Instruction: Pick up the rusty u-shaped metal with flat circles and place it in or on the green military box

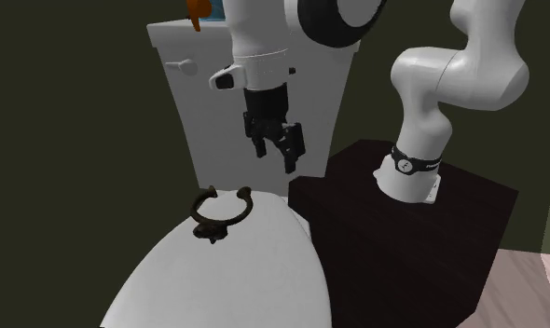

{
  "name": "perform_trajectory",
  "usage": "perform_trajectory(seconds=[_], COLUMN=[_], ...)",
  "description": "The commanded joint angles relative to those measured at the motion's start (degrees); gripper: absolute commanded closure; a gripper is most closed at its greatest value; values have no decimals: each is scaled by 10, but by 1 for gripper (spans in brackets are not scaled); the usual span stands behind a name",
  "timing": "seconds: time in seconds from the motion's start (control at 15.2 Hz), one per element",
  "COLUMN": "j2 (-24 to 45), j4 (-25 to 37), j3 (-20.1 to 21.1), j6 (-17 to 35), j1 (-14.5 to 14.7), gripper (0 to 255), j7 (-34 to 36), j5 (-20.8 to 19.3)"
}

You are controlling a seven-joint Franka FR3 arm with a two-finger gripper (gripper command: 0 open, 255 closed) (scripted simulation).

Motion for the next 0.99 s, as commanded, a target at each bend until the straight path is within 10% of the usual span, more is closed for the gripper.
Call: perform_trajectory(seconds=[0.0, 0.92], j2=[45, 387], j4=[12, 196], j3=[-13, 5], j6=[30, 135], j1=[1, -74], gripper=[0, 0], j7=[-25, -226], j5=[19, 227])
